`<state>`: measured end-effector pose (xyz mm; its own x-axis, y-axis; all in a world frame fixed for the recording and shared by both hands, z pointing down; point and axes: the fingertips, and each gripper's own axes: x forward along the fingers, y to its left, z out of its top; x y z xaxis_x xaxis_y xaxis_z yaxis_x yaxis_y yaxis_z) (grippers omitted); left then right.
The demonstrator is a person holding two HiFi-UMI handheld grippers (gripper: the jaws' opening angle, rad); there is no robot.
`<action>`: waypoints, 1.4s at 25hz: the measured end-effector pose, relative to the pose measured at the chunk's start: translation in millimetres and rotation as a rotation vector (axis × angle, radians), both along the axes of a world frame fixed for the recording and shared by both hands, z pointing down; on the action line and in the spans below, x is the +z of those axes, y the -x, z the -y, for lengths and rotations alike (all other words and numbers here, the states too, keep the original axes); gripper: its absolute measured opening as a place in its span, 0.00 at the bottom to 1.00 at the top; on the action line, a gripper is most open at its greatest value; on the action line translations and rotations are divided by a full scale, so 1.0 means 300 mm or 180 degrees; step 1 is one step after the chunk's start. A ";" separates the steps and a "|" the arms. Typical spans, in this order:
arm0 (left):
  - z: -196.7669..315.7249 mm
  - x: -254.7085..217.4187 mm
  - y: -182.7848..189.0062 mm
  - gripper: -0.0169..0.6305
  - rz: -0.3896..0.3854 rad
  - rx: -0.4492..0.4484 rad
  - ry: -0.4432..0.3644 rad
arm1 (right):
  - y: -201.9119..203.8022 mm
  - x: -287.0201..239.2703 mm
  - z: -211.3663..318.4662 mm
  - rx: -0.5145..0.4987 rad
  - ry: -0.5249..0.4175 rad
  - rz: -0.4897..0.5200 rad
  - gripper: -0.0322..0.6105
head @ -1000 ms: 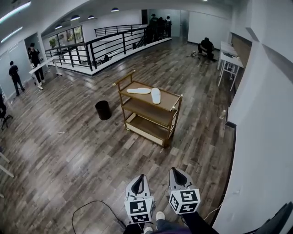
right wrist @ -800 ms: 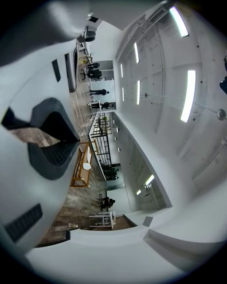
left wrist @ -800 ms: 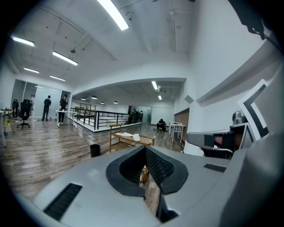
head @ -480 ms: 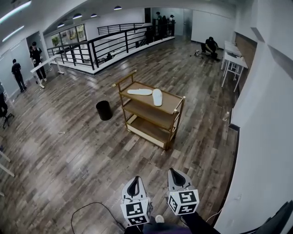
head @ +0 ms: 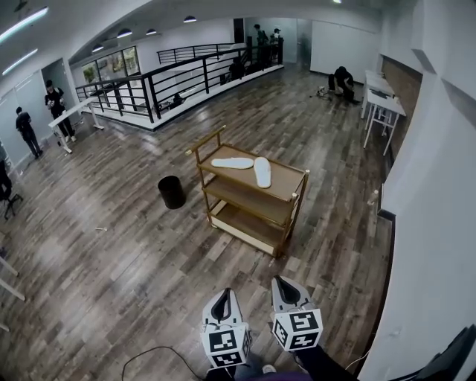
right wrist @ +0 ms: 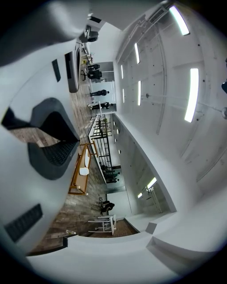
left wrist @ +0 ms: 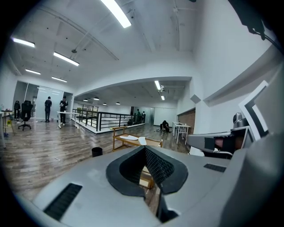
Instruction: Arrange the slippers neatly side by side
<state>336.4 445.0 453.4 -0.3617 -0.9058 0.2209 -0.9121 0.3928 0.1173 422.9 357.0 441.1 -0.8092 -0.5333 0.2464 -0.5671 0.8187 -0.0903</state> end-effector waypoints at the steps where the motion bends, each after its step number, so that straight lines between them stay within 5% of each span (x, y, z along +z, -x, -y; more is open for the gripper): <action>1: 0.020 0.001 0.033 0.03 -0.0001 0.0010 -0.0006 | 0.034 0.000 0.017 0.0000 -0.0008 0.0002 0.05; 11: 0.173 0.002 0.325 0.03 0.0021 0.0105 -0.0045 | 0.351 -0.013 0.153 0.0014 -0.0082 0.0059 0.05; 35: 0.343 0.105 0.696 0.03 -0.0148 -0.0240 0.0028 | 0.750 0.070 0.376 -0.0216 -0.0054 -0.0091 0.05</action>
